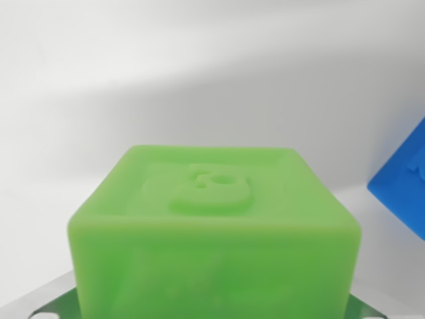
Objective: Stack cube
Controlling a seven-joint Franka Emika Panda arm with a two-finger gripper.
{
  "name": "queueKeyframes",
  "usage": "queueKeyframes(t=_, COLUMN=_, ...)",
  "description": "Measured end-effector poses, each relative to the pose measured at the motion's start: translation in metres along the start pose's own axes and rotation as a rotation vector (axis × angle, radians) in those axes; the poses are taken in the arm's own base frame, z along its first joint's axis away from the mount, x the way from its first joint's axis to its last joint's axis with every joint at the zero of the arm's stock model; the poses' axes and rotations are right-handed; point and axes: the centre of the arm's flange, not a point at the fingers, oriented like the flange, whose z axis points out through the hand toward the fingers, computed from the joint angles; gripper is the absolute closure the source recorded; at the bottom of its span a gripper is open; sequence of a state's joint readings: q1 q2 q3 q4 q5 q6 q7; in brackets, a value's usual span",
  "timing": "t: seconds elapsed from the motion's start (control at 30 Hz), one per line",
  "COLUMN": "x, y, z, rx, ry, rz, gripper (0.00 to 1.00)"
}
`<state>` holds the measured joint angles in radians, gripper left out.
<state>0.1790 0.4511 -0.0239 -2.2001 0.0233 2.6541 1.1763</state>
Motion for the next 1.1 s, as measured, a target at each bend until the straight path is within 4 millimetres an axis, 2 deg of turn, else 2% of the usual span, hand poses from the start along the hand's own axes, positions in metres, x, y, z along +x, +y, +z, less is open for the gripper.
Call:
queueKeyframes(t=0.23, x=0.001, y=0.000, z=-0.018, rx=0.005, ry=0.001, rz=-0.011, gripper=1.00)
queueKeyframes(t=0.43, x=0.006, y=0.005, z=-0.017, rx=-0.001, ry=-0.001, rz=-0.055, gripper=1.00)
queueKeyframes(t=1.1, x=0.022, y=0.018, z=-0.029, rx=0.000, ry=0.000, rz=-0.224, gripper=1.00)
